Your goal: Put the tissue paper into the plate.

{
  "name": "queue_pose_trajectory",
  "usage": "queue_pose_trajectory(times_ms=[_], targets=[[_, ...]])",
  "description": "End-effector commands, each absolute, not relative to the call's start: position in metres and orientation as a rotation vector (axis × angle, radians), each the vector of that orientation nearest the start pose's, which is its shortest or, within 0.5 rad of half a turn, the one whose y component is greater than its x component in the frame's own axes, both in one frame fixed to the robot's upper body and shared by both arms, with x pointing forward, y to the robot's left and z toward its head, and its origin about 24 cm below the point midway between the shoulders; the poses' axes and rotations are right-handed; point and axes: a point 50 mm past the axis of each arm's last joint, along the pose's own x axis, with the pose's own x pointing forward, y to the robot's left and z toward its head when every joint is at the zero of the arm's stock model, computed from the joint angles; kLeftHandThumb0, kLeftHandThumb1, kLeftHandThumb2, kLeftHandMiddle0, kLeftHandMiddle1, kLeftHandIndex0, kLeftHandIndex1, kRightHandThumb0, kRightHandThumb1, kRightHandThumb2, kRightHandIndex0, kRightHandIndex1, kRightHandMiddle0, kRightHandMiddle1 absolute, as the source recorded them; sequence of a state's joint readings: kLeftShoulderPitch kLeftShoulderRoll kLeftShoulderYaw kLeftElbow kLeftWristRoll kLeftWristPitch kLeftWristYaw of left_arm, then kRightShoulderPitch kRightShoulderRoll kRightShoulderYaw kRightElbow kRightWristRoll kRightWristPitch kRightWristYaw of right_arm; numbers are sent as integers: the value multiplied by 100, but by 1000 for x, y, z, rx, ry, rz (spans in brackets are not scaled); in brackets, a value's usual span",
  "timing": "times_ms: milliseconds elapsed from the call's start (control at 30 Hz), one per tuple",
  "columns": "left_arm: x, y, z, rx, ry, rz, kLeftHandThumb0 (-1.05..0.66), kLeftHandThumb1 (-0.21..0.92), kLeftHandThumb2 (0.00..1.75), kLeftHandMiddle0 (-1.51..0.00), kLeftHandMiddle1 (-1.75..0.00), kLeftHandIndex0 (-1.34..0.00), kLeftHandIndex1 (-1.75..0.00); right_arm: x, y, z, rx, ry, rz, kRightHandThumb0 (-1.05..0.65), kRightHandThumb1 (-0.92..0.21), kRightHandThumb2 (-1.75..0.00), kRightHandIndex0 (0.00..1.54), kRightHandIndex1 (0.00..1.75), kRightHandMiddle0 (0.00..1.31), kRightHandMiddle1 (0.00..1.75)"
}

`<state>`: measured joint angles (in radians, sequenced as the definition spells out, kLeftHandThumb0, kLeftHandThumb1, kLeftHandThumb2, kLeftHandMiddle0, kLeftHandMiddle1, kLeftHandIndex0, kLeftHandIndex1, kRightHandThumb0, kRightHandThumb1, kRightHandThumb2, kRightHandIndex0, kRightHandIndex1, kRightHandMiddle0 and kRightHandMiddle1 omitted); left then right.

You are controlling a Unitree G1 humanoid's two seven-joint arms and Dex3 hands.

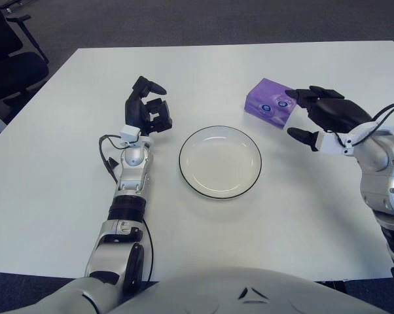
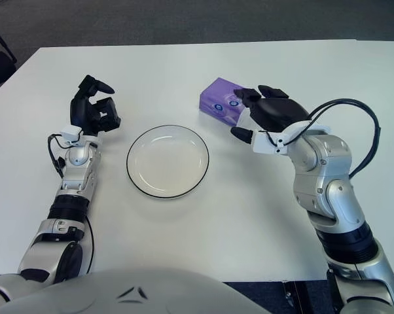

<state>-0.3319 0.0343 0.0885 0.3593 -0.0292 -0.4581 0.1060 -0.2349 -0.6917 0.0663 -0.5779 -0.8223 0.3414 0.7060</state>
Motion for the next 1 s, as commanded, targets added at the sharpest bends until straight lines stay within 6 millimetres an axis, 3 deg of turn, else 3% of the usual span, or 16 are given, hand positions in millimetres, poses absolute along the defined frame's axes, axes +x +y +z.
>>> queue_pose_trajectory(times_ms=[0,200,967], targets=[[267,155,6,-74,-97,163,-45,40,122,-131,-175,-55,-175,255,-188,222,-1536,-161,131,-92,-92,-104,12,7,0,31],[268,153,6,-79,-95,164,-45,40,122,-131,-175,-55,-175,283,-185,216,-1550,-188,104,-91,-92,-101,11,6,0,34],[268,152,5,-79,-109,164,-45,40,122,-131,-175,-55,-175,342,-171,182,-1580,-168,108,-94,-92,-90,4,4,0,31]])
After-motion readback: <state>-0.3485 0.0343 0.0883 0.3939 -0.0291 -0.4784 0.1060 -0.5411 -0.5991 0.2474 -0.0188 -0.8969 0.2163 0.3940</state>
